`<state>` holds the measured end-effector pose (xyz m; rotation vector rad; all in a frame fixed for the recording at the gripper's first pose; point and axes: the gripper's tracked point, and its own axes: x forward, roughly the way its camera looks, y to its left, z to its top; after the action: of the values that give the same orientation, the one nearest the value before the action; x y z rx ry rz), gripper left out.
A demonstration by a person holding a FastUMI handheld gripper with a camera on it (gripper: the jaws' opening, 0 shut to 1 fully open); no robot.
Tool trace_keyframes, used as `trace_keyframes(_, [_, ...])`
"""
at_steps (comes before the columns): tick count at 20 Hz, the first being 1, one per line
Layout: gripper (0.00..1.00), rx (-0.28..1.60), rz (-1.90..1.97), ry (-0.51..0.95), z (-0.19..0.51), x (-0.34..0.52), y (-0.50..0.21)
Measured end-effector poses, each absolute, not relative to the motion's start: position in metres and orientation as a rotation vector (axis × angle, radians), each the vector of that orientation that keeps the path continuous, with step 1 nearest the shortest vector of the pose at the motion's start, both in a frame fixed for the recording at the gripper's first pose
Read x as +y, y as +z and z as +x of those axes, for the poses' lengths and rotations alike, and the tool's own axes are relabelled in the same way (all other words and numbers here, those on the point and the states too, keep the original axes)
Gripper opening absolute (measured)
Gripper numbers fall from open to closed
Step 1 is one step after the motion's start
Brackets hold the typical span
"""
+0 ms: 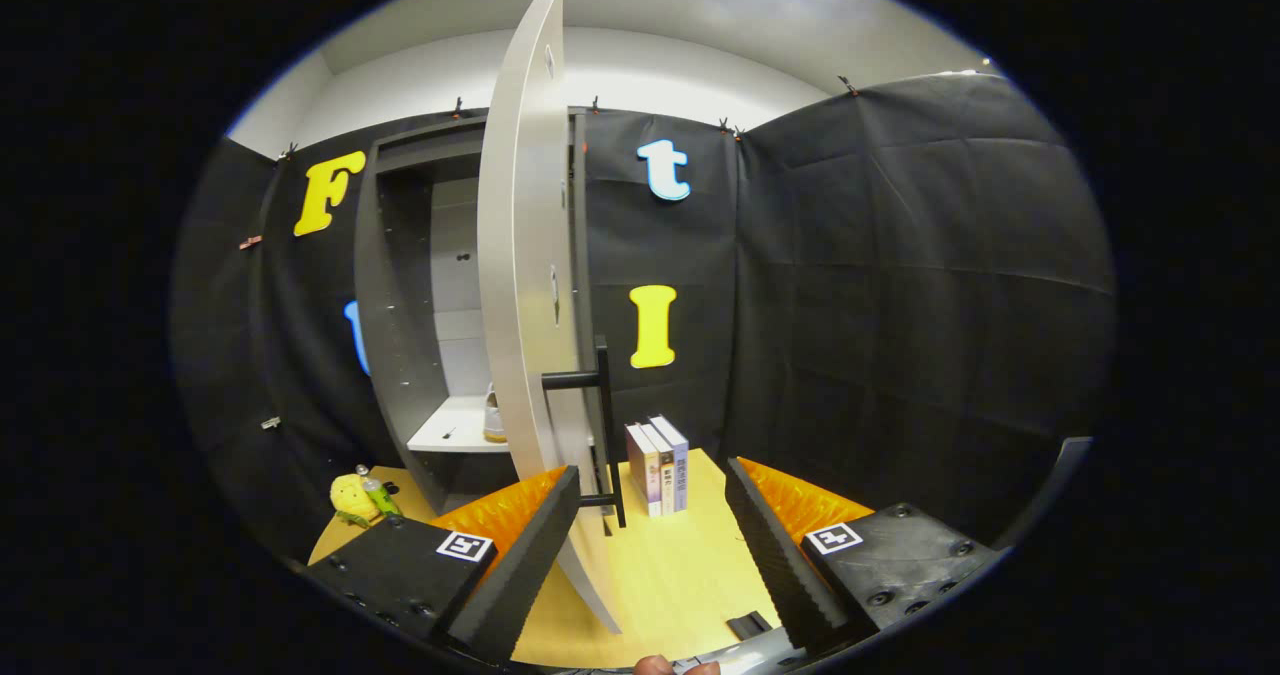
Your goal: Open the shoe cabinet door, grab the shoes and put them into the shoe cabinet, then close the shoe cabinet door.
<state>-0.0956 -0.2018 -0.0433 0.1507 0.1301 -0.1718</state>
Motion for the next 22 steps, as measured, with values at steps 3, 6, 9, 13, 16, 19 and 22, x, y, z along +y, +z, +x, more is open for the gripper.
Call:
trace_keyframes(3, [0.98,0.126,0.167,-0.103,-0.090,-0.160,-0.043])
trace_keyframes(6, [0.98,0.122,0.165,-0.044,-0.077,-0.125,-0.042])
trace_keyframes(9, [0.98,0.132,0.191,0.009,-0.065,-0.090,-0.043])
trace_keyframes(13, [0.98,0.132,0.182,0.051,-0.042,-0.048,-0.042])
trace_keyframes(16, [0.98,0.146,0.203,0.097,-0.024,-0.014,-0.043])
trace_keyframes(19, [0.98,0.142,0.179,0.114,-0.016,-0.013,-0.043])
trace_keyframes(22, [0.98,0.125,0.154,0.116,-0.007,-0.004,-0.036])
